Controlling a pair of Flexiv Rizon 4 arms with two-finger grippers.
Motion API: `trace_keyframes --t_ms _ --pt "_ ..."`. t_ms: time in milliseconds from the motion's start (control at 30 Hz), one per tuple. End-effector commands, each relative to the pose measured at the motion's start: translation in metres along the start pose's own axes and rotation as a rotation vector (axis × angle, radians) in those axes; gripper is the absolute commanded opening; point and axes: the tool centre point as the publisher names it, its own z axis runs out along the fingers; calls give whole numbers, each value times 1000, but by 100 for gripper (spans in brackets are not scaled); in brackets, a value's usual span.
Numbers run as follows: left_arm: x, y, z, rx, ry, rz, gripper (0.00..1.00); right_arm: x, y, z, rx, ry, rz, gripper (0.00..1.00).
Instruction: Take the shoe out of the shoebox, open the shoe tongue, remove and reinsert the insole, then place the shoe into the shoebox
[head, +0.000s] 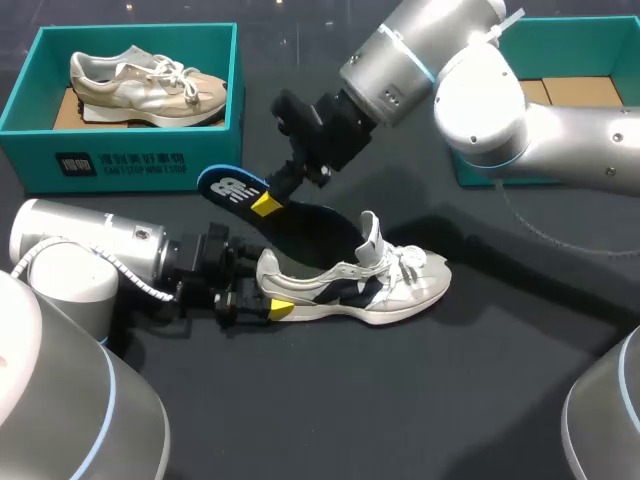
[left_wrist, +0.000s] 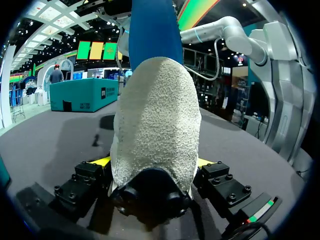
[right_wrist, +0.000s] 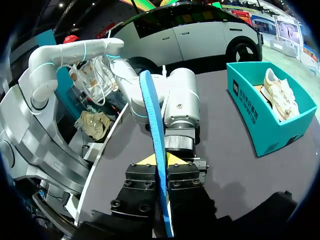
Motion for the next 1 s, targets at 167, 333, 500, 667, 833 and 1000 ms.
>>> trace_keyframes --t_ms 167,333,500,667,833,1000 --pt "0 3 1 -1 0 -1 0 2 -11 -5 -110 14 5 0" --pt "0 3 1 -1 0 -1 0 2 -11 -5 -110 14 5 0" --pt "0 3 1 -1 0 -1 0 7 19 -20 -121 -49 20 0" --pt "0 3 1 -1 0 -1 0 28 60 -60 -292 -46 32 0" --pt "0 3 1 -1 0 -1 0 39 73 -73 -339 -26 31 0" --pt "0 3 1 -1 0 -1 0 39 73 -73 -339 -26 31 0"
